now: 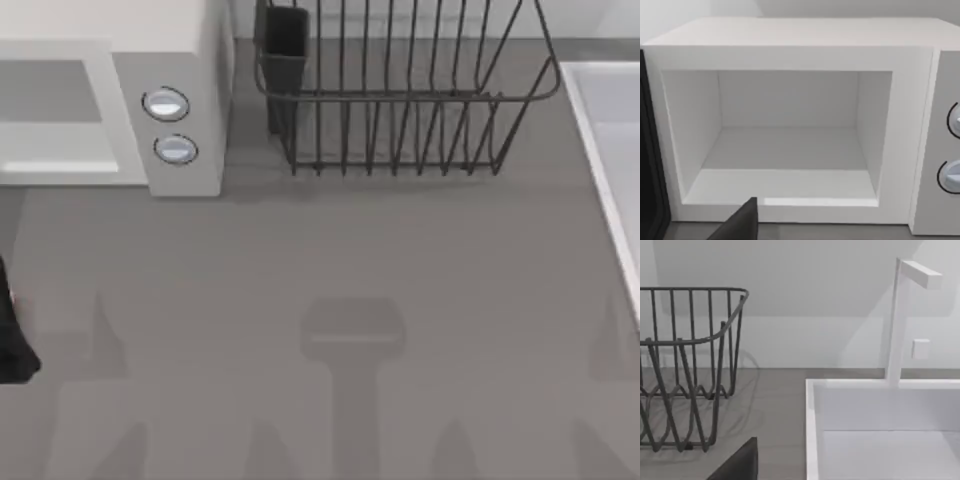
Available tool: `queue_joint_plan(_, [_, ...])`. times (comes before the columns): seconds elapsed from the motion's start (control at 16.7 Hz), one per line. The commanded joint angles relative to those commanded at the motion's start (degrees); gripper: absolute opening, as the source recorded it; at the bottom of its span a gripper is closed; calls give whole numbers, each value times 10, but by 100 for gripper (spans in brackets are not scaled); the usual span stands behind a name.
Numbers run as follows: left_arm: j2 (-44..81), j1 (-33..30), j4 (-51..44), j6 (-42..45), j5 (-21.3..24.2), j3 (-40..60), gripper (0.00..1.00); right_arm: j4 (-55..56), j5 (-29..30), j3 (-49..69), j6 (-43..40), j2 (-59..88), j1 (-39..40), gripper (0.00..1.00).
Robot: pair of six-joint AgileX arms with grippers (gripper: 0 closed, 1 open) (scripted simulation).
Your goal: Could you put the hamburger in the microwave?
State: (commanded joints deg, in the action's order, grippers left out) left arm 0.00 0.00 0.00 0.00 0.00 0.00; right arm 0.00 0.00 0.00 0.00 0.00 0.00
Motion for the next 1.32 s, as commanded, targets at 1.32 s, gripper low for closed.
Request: queue_joint_plan(1.32, [870, 78, -472, 721, 2, 599, 100, 0, 0, 0, 0, 0, 0, 100])
